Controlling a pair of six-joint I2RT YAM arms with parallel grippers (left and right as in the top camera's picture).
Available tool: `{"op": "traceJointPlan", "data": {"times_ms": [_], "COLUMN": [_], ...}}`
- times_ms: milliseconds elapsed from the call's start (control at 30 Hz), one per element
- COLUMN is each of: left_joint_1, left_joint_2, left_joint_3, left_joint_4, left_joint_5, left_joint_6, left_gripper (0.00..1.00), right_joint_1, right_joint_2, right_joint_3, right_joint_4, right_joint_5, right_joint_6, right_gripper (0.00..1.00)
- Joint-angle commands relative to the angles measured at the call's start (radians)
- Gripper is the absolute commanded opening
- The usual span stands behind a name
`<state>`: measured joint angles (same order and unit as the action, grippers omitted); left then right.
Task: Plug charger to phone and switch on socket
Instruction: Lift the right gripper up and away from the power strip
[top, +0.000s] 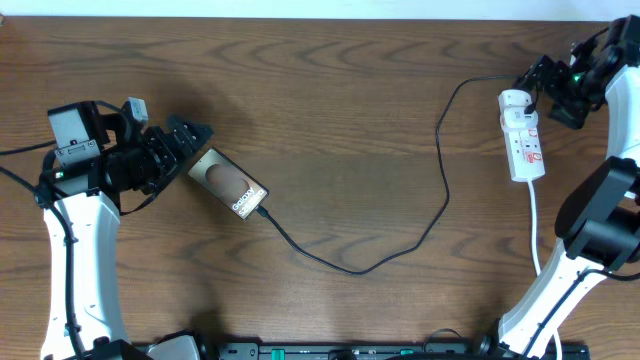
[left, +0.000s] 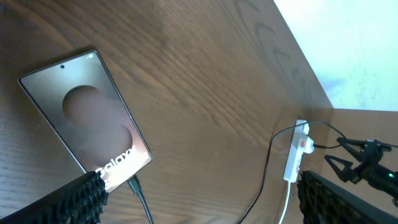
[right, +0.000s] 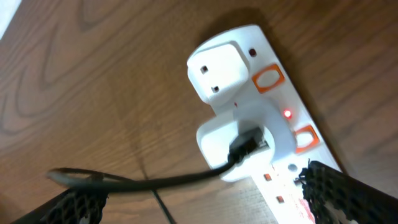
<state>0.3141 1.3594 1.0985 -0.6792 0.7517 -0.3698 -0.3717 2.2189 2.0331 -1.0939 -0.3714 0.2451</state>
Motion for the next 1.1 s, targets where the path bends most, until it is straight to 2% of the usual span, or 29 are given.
{"op": "traceJointPlan", "data": {"times_ms": [0,267,633,800,1067], "left_joint_1": [0.004,0.004,0.004,0.004,0.004], "left_joint_2": [-0.005,-0.005,-0.029,-0.089,-0.138], "left_joint_3": [0.007,0.007,0.056,0.062,0.062], "left_joint_4": [0.015,0.059,0.067,0.114,0.14], "left_joint_5": [-0.013,-0.013,-0.001,-0.002,-0.009], "left_joint_6": [-0.005,-0.009,-0.053,-0.053,-0.054], "left_gripper": [0.94,0.94,0.94,0.94,0.94], "right_joint_1": [-0.001,0.0,0.04,0.046,0.046], "right_joint_2": [-0.006,-0.132,-0.511,-0.59,-0.595], "right_joint_3": [0.064,0.106,0.106,0.106,0.105], "right_joint_4": [-0.051,-0.174,-0.299,-0.312,-0.313], "right_joint_5": [0.043,0.174,0.268,0.268,0.268], "right_joint_6": [-0.003,0.01,0.055,0.054,0.054], "right_gripper": [0.99,0.99,0.99,0.99,0.99]}}
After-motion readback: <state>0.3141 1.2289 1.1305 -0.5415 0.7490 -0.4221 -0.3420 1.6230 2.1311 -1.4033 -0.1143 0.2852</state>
